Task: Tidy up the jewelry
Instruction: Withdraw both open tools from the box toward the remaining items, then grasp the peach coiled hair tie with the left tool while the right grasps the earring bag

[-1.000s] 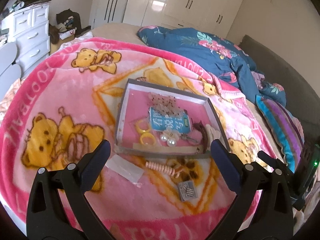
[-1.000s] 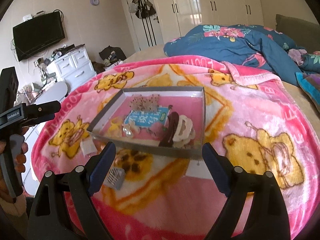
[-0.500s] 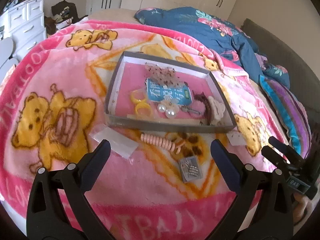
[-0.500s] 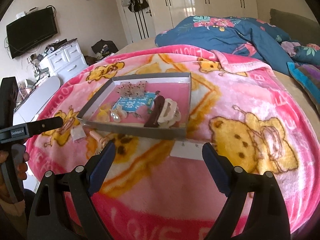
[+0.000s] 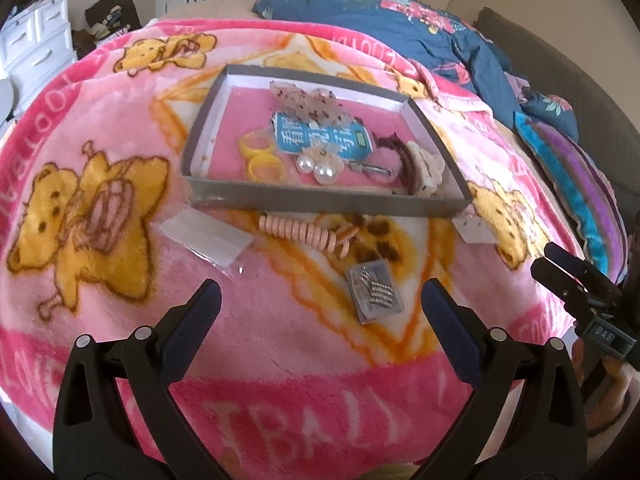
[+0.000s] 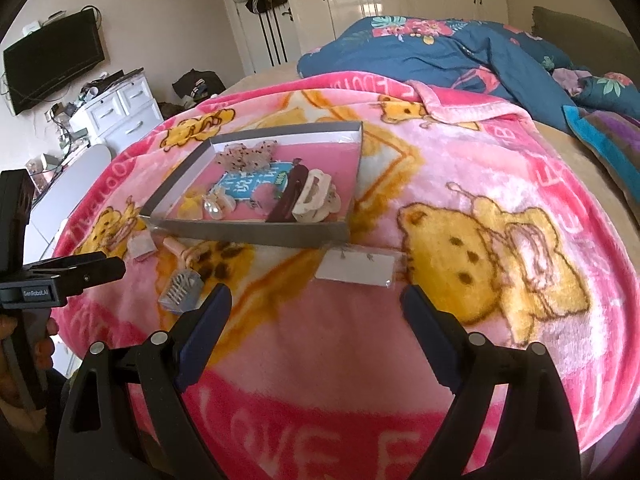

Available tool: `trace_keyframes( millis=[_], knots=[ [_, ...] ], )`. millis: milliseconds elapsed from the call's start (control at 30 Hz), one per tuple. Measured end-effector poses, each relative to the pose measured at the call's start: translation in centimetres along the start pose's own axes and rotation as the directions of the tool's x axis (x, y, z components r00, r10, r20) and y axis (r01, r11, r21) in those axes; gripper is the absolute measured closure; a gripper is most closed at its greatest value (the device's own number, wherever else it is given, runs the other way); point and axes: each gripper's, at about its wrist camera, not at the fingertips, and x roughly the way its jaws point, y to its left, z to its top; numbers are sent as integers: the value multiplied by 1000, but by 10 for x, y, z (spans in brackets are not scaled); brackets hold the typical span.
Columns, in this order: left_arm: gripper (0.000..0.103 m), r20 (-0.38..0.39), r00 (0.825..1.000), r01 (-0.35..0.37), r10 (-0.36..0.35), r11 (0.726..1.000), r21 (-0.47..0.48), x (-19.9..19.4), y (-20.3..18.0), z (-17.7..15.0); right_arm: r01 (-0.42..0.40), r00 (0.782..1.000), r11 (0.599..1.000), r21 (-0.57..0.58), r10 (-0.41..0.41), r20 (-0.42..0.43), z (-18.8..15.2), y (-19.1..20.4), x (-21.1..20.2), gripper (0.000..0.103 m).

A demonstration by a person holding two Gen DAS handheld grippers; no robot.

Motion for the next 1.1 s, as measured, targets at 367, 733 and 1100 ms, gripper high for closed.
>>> trace_keyframes(
  millis=[367,733,1100],
  knots=[
    [10,-50,990,125,-131,985,-116,27,10,-1,18,1000,999,44,-17,-21,-3,-13,11,16],
    [54,-42,970,220,-241,934,-281,59,21,18,39,999,993,107,-35,-39,-2,-28,31,16],
    [59,-24,970,208,-242,877,-434,84,43,21,42,996,980,192,-27,-84,3,-48,64,16]
  ],
)
